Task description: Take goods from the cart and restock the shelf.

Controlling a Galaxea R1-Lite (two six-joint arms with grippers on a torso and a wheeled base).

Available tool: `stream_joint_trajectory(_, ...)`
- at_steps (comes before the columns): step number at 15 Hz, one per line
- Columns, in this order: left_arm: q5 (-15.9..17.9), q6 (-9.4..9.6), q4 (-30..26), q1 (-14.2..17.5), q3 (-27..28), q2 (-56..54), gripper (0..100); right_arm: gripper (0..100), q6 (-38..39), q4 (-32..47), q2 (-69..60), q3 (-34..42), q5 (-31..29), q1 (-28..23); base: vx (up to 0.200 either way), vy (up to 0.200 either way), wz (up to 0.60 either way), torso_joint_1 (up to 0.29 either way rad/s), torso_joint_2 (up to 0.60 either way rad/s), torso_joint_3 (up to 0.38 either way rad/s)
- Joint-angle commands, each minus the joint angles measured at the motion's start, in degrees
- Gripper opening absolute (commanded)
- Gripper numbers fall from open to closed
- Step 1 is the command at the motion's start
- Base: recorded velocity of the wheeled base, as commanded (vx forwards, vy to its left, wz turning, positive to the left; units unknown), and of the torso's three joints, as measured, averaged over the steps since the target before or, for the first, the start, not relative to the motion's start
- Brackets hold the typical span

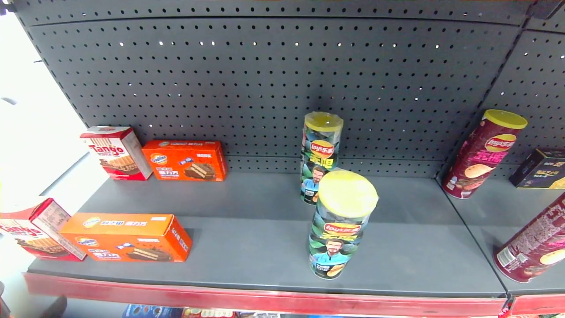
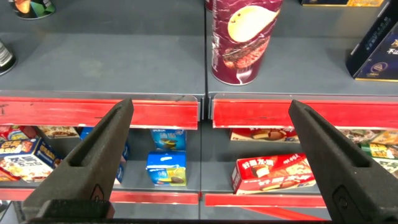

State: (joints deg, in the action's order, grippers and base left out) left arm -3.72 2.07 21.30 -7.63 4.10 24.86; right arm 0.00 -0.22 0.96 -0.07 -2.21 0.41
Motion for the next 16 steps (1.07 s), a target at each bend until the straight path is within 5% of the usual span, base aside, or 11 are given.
stream_joint_trajectory(1,7.7,-1.02,-17.3,10.8,-4.1,-21.2,100,100,0.0,0.0,0.1,0.0,0.0,0.0,0.000,0.000,0.00,0.000,0.00,0.000)
stream_joint_trajectory(4,7.9,-1.11,-17.4,6.6,-4.0,-24.8,100,100,0.0,0.0,0.1,0.0,0.0,0.0,0.000,0.000,0.00,0.000,0.00,0.000)
stream_joint_trajectory(5,7.6,-1.46,-17.4,7.5,-4.1,-24.9,100,100,0.0,0.0,0.1,0.0,0.0,0.0,0.000,0.000,0.00,0.000,0.00,0.000)
stream_joint_trajectory(6,7.6,-3.48,-17.5,7.6,-4.1,-24.9,100,100,0.0,0.0,0.1,0.0,0.0,0.0,0.000,0.000,0.00,0.000,0.00,0.000)
stream_joint_trajectory(8,7.5,-4.27,-17.5,7.6,-4.1,-24.9,100,100,0.0,0.0,0.1,0.1,0.0,0.0,0.000,0.000,0.00,0.000,0.00,0.000)
stream_joint_trajectory(10,7.3,-7.26,-17.4,7.6,-4.1,-24.9,100,100,0.0,0.0,0.1,0.0,0.0,0.0,0.000,0.000,0.00,0.000,0.00,0.000)
stream_joint_trajectory(11,9.4,-7.26,-17.4,7.5,-4.1,-24.9,100,100,0.0,0.0,0.1,0.0,0.0,0.0,0.000,0.000,0.00,0.000,0.00,0.000)
stream_joint_trajectory(13,8.6,-3.74,-17.6,7.6,-4.1,-24.9,100,100,0.0,0.0,0.1,0.0,0.0,0.0,0.000,0.000,0.00,0.000,0.00,0.000)
stream_joint_trajectory(15,1.6,1.88,-22.9,7.7,-3.6,-24.9,100,100,0.0,0.0,0.1,0.1,0.0,0.0,0.000,0.000,0.00,0.000,0.00,0.000)
stream_joint_trajectory(16,0.7,2.15,-23.9,7.6,-3.2,-24.9,100,100,0.0,0.0,0.1,0.1,0.0,0.0,0.000,0.000,0.00,0.000,0.00,0.000)
